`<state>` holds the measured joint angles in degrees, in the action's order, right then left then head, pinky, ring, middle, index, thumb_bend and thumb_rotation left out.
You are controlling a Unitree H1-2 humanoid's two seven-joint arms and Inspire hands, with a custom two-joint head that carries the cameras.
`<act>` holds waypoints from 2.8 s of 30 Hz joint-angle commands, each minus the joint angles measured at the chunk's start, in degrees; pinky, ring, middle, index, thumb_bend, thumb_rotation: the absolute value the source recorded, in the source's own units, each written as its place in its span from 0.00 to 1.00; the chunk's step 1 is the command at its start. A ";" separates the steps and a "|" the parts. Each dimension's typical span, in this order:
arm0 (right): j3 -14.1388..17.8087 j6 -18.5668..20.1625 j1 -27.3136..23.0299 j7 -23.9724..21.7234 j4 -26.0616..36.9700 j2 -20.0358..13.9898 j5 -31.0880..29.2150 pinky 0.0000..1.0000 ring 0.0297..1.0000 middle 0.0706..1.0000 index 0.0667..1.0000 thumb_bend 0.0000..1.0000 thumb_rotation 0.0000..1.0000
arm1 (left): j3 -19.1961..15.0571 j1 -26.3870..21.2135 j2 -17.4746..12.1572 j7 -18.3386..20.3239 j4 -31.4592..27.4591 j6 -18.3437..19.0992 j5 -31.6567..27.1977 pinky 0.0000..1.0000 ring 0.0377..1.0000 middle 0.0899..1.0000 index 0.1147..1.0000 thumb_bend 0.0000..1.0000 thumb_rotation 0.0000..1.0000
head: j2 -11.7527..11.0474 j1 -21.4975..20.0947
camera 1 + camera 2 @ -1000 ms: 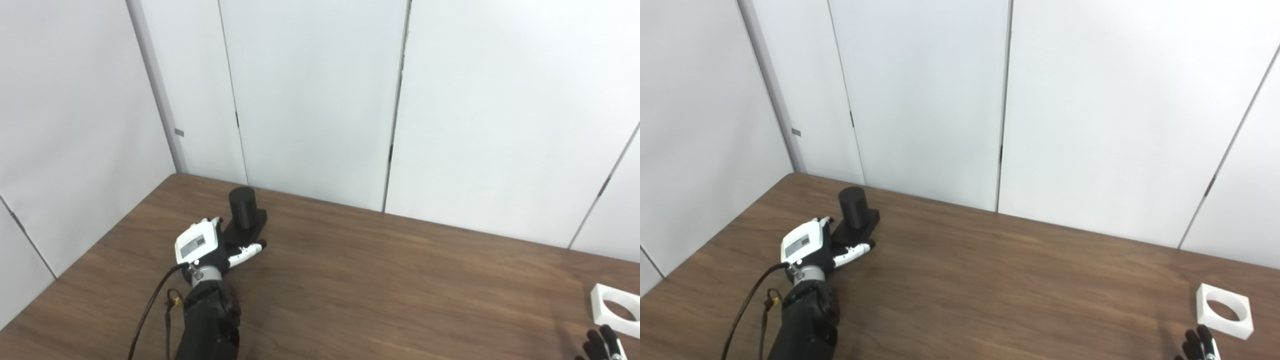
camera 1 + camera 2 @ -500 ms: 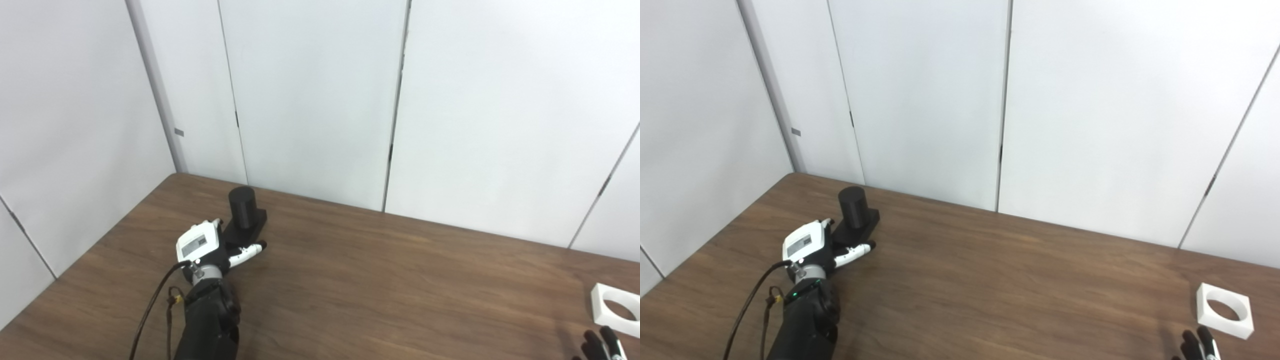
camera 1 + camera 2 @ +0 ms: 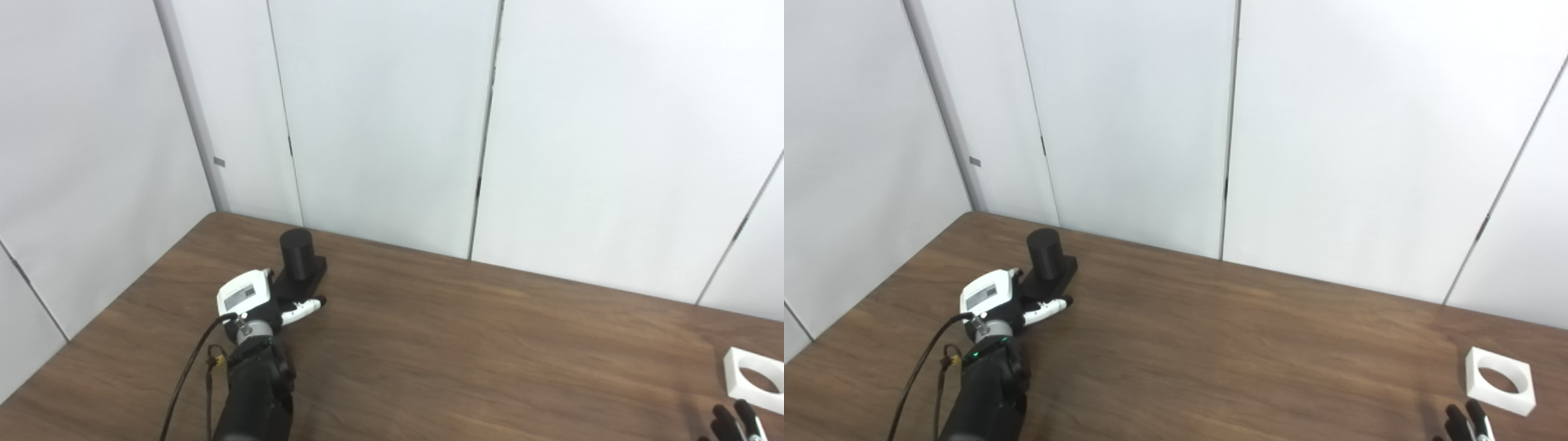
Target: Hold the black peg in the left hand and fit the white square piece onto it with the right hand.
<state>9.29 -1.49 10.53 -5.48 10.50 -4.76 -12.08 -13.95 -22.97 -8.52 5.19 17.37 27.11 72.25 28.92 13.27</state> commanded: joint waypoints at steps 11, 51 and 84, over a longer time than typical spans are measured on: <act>-0.64 -1.44 7.39 -0.76 2.81 0.69 -0.72 0.96 0.99 0.97 1.00 0.73 0.97 | -0.76 -4.00 -1.21 -0.66 1.14 -0.20 2.10 0.89 0.95 0.93 0.86 0.83 0.72 | 0.31 -0.29; -0.58 -0.01 7.66 0.24 4.38 1.28 1.48 1.00 1.00 0.95 1.00 0.68 0.98 | 3.02 -3.89 -3.48 -7.52 6.45 -0.20 -3.30 0.73 0.80 0.77 0.60 0.72 0.35 | 0.61 -1.29; -0.91 -0.66 6.94 0.52 3.76 2.31 1.39 1.00 1.00 0.95 1.00 0.62 0.98 | 12.40 0.42 -9.69 -15.80 -0.78 -2.55 -25.94 0.62 0.73 0.70 0.42 0.52 0.04 | 2.09 -5.24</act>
<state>9.08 -0.36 10.63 -5.35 12.34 -4.60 -10.21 -2.21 -21.55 -17.24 -10.16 18.60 26.10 47.20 30.94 8.00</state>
